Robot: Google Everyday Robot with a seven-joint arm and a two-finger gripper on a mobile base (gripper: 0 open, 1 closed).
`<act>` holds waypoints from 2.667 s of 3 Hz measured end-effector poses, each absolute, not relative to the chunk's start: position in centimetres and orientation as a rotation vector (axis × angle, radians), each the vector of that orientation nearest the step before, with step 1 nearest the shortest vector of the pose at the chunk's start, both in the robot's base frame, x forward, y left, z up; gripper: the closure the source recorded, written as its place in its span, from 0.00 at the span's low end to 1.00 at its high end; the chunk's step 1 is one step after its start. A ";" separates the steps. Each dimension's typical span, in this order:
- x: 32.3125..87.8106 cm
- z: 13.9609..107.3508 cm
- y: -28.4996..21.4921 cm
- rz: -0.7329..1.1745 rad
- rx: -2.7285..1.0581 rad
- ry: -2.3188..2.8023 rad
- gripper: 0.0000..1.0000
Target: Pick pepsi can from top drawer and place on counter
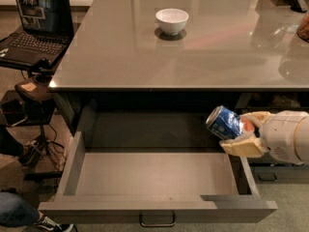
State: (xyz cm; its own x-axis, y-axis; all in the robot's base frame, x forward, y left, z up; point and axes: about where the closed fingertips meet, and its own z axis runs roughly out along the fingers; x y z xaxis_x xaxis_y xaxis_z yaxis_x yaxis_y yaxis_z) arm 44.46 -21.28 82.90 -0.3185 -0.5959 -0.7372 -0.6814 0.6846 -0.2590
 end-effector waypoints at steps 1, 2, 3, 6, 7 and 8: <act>44.5 82.9 -21.3 0.124 -0.982 2.022 1.00; 47.7 82.8 -17.6 0.187 -1.027 1.981 1.00; 54.3 85.2 -13.4 0.197 -1.052 1.910 1.00; 65.5 93.7 0.5 0.137 -1.168 1.714 1.00; 66.3 91.9 -0.5 0.120 -1.143 1.741 1.00; 69.5 89.0 -3.5 0.067 -1.072 1.789 1.00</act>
Offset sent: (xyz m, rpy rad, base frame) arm 0.1038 0.1138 -0.0057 0.1087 -0.0063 0.2018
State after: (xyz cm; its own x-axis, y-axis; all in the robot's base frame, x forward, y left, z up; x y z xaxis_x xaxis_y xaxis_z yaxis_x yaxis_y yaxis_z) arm 69.48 -3.45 88.95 -0.0993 -0.6299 -0.7703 -0.6856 0.6043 -0.4058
